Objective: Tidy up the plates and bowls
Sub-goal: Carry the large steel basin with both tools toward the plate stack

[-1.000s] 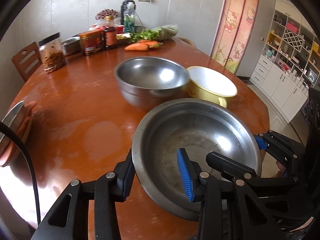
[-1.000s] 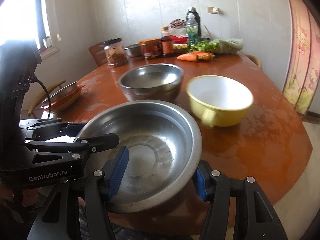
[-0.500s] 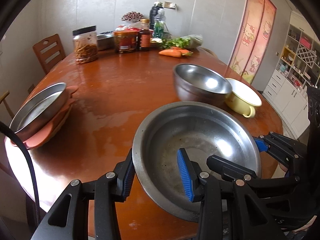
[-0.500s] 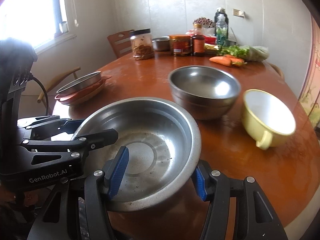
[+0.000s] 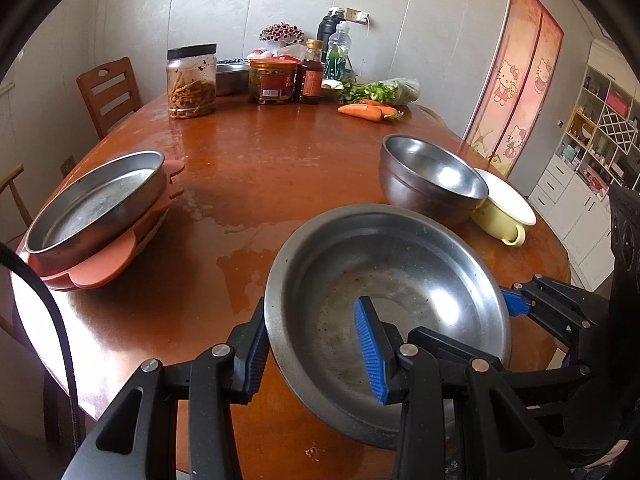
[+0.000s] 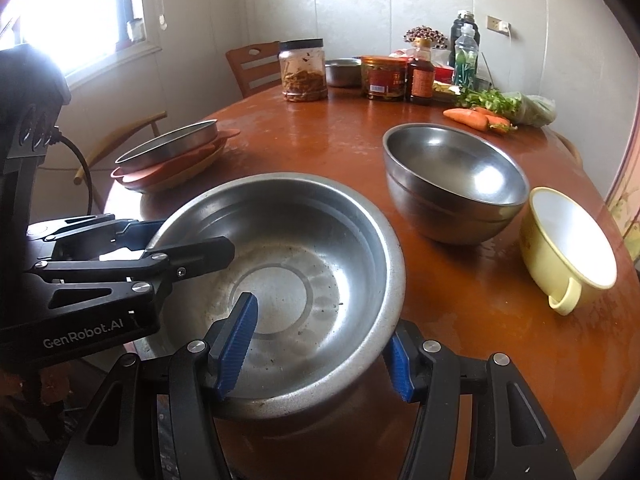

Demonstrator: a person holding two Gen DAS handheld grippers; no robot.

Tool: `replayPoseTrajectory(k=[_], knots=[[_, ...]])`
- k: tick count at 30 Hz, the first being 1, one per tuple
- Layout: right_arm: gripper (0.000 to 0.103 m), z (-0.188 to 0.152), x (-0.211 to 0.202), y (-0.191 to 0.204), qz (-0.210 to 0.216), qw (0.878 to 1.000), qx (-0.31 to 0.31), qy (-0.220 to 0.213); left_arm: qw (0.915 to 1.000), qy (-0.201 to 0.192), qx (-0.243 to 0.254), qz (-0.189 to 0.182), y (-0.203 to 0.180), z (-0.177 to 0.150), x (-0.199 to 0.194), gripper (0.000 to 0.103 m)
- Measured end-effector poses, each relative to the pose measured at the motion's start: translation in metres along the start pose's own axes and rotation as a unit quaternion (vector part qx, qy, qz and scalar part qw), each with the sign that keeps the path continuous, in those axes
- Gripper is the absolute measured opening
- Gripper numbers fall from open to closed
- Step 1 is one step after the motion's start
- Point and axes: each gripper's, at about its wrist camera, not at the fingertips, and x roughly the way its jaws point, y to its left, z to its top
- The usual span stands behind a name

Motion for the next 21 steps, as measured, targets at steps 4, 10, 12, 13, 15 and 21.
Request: replayPoseTrajectory(k=[4, 10, 12, 13, 15, 21], knots=[[0.062, 0.0015, 0.0013, -0.0006, 0.002, 1.0, 0.001, 0.0, 1.0, 0.0, 0.0, -0.001, 0.0, -0.0001, 0.001, 0.041], [0.062, 0.0014, 0.0021, -0.0024, 0.005, 1.0, 0.005, 0.001, 1.0, 0.0, 0.0, -0.001, 0.0001, -0.0002, 0.0011, 0.041], [0.062, 0.001, 0.0017, -0.0037, 0.006, 1.0, 0.006, 0.001, 1.0, 0.001, -0.001, -0.001, -0.0001, -0.0001, 0.0012, 0.042], [0.062, 0.0012, 0.0016, -0.0038, 0.007, 1.0, 0.007, 0.001, 1.0, 0.001, 0.0, -0.001, -0.0002, -0.0001, 0.0012, 0.042], [0.062, 0.0008, 0.0015, -0.005, 0.009, 1.0, 0.009, 0.001, 1.0, 0.001, 0.002, 0.0, -0.0017, -0.0002, 0.0011, 0.042], [0.062, -0.0006, 0.0, -0.0075, 0.011, 1.0, 0.014, 0.001, 1.0, 0.002, 0.008, 0.001, -0.0075, 0.0003, 0.0019, 0.044]])
